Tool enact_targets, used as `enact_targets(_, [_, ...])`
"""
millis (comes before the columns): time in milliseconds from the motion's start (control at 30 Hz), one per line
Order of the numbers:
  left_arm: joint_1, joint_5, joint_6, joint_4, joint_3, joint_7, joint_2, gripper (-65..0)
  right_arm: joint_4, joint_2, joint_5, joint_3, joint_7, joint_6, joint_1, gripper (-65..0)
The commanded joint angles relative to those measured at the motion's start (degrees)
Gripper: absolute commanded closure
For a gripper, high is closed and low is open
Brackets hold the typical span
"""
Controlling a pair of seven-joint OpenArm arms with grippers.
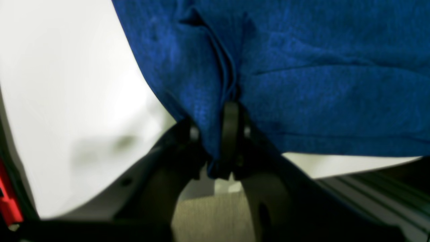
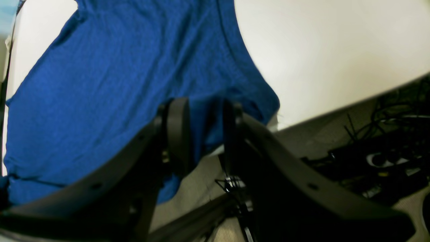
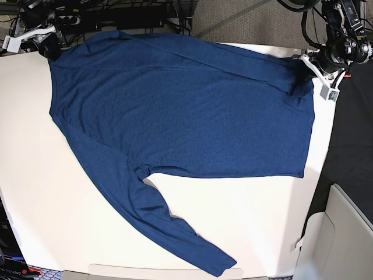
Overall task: Fold the T-shirt properly
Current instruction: 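Pull the shirt further toward the robot with both grippers, then release the right gripper and reposition it along the shirt's shoulder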
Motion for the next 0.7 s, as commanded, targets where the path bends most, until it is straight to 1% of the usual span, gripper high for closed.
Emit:
enact_targets(0, [-0.57,-0.49,-0.08,0.75,-0.29,-0.71,-0.93,-6.0,1.59,0.33,3.06,-0.2,-1.14,1.94,-1.13,-17.7])
enact_targets(67, [-0.57,-0.49,-0.08,0.75,-0.29,-0.62,-0.05,-6.0,2.03,0.33,4.91,-0.47,-4.12,2.65,-2.1,-17.7])
enact_targets(133, [-0.57,-0.49,-0.08,0.75,-0.29,-0.44,0.13,-6.0,2.03,0.24,5.52,-0.64,-6.23,2.91,-3.15,-17.7])
enact_targets(233, [-0.57,-0.49,-0.08,0.75,-0.29,-0.44,0.13,-6.0,1.59,0.24,5.44,-3.02,-7.38,3.0,-4.82,-17.7])
enact_targets(300, [-0.57,-0.49,-0.08,0.75,-0.29,-0.53,0.13,-6.2,1.5,0.24,5.35,-5.74,-7.55,3.0,-5.88,-17.7])
enact_targets(367, [-0.57,-0.49,-0.08,0.75,-0.29,-0.53,0.13,-6.2,1.24,0.33,4.12,-9.17,-7.55,3.0,-6.32,-17.7])
enact_targets(433, [-0.84,-0.49,-0.08,0.75,-0.29,-0.53,0.13,-6.2,0.36,0.41,1.48,-11.98,-7.55,3.0,-5.97,-17.7])
enact_targets(567, [-1.28,-0.49,-0.08,0.75,-0.29,-0.36,0.13,-6.2,-3.77,0.41,-3.71,-15.94,-7.55,3.0,-3.68,-17.7])
enact_targets(667, [-1.28,-0.49,-0.08,0.75,-0.29,-0.36,0.13,-6.2,-7.11,0.5,-4.67,-18.49,-7.46,3.0,-2.63,-17.7])
